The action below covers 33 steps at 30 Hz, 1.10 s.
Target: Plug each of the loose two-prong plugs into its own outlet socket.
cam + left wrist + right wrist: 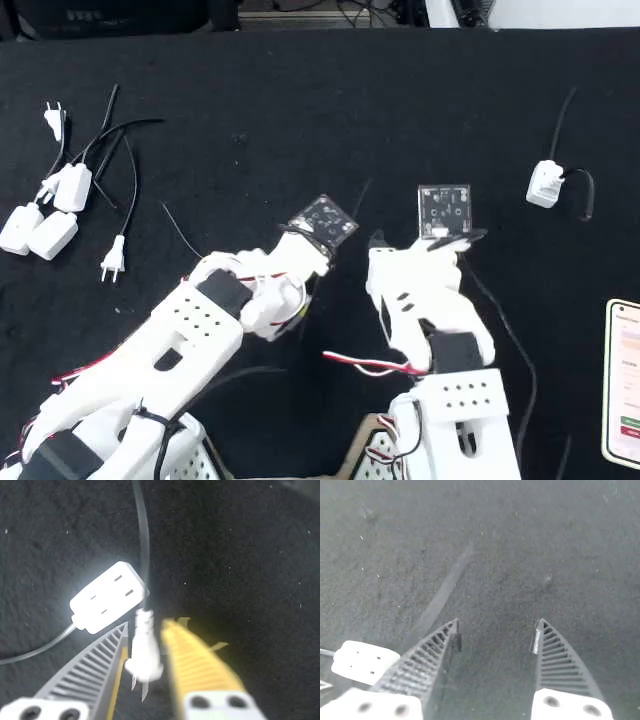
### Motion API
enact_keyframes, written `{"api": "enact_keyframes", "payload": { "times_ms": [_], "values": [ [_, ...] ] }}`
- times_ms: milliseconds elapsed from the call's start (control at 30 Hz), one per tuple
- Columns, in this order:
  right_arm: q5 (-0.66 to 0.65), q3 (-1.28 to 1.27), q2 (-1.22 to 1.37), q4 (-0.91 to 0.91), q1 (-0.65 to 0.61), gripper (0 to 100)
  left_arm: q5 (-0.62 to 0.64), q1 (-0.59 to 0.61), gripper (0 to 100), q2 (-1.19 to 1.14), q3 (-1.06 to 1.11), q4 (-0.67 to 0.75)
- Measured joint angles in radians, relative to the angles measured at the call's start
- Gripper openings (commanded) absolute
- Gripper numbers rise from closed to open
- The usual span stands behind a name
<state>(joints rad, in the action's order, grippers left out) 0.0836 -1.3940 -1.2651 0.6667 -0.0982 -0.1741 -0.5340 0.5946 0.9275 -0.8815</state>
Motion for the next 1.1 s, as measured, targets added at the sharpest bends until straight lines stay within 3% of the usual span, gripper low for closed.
{"api": "enact_keyframes", "payload": {
  "times_ms": [133,267,500,700,833,933,1100],
  "values": [
    [0.002,-0.006,-0.029,0.000,0.000,21.8,0.051,-0.008,21,0.003,0.003,0.000],
    [0.002,-0.006,-0.032,0.000,-0.002,21.8,-0.008,0.026,19,0.003,0.003,-0.015],
    [-0.066,-0.021,-0.032,0.000,-0.086,21.8,-0.121,0.298,19,0.003,-0.049,-0.170],
    [-0.153,-0.021,-0.032,0.000,-0.140,21.7,-0.126,0.545,19,0.003,-0.037,-0.183],
    [-0.204,-0.002,-0.032,0.031,-0.161,13.6,-0.123,0.672,19,0.003,0.061,-0.080],
    [-0.270,0.032,-0.032,0.060,-0.192,7.7,-0.040,0.700,19,0.005,0.176,0.052],
    [-0.402,0.112,0.055,0.120,-0.249,13.9,0.103,0.706,19,0.005,0.236,0.146]
  ]
}}
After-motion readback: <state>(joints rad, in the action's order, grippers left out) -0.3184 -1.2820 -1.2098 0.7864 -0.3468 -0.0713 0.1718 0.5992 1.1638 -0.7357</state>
